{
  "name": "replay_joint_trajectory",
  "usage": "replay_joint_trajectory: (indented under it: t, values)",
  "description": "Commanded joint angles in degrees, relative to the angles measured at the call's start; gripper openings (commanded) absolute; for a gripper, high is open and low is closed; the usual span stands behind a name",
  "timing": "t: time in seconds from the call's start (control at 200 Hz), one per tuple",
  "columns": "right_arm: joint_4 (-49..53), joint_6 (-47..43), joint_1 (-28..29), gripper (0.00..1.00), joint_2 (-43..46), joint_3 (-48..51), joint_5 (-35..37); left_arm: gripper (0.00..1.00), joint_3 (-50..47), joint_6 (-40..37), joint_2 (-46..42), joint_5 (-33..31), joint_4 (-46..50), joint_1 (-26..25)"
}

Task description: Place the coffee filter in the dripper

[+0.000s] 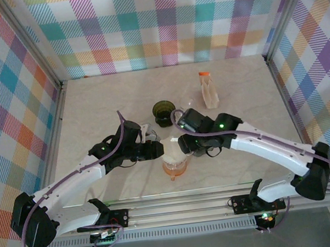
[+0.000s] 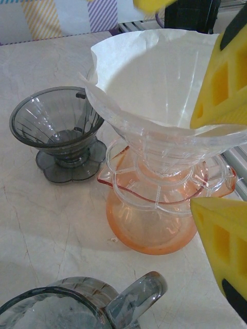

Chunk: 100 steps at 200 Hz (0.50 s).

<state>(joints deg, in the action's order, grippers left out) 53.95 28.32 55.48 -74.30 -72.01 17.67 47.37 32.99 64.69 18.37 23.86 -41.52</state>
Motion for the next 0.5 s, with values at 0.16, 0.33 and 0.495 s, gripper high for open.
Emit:
replay_joint_trajectory:
  t: [0.16,0.33,0.495]
  values:
    - [-5.36,0.41,-0.20,0.67,6.92,2.83,4.10,0.49,-0.28,0.62,-1.55,-0.16,-0.02,-0.63]
    - [-5.25,0.84,-0.24,0.67,7.15,3.31,4.56,0.56,0.37,0.85,-2.19,-0.02,0.09,-0.65]
    - [-5.88,1.28,-0.20,0.67,7.63,3.75,5.18,0.60,1.13,1.19,-3.22,-0.06,0.48,-0.62]
